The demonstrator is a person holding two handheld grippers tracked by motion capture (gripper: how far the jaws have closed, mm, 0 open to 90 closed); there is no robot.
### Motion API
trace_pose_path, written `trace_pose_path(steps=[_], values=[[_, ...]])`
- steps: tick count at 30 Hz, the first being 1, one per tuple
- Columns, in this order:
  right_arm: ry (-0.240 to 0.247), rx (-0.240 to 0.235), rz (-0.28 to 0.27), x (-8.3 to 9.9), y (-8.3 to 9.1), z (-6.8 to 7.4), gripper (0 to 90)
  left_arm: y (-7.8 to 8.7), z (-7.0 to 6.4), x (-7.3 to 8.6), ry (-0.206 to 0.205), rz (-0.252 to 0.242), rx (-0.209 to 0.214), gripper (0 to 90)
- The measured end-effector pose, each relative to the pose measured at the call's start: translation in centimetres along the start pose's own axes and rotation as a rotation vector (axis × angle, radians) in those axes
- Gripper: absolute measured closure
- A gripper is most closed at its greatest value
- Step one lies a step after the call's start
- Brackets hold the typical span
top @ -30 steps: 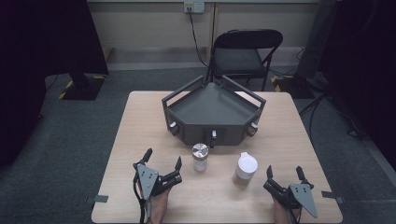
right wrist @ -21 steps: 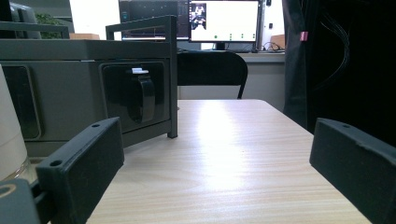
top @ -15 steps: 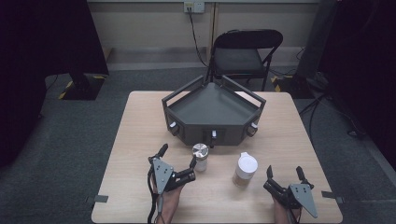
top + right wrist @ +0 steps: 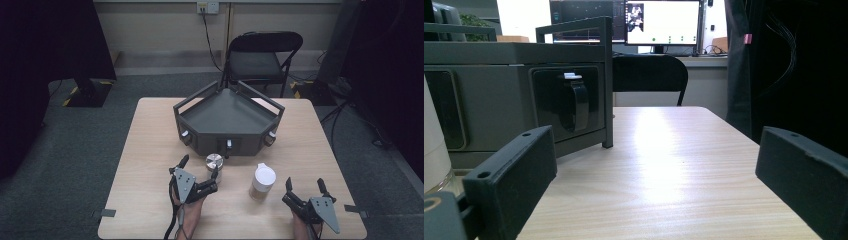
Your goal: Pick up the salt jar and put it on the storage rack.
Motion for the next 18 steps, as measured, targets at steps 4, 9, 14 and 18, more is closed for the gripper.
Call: trace_pose_path(steps=[4, 9, 14, 18], values=[[0.0, 0.0, 0.0, 0.0, 0.0, 0.0, 1.4, -0.7, -0.4, 0.2, 0.007, 0.024, 0.004, 4.5], [0.0, 0.0, 0.0, 0.0, 0.0, 0.0, 1.4, -1.6, -1.3, 0.4, 0.005, 0.037, 0.008, 6.5], [0.0, 0.0, 0.0, 0.0, 0.0, 0.0, 1.4, -2.3, -2.0, 0.6, 0.0, 0.055, 0.015, 8.8], [0.0, -0.002, 0.0, 0.0, 0.0, 0.0, 1.4, -2.7, -2.5, 0.9, -0.002, 0.072, 0.009, 9.6]])
Point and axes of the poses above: each handheld gripper's, and its own axes: y roughly backward along the jaws, x roughly out of its underside, z roughly to its left, the point moved 7 cm from there along -y, roughly forward along the jaws, and after that the axes turned 15 degrees about -x, right-handed, at the moved point
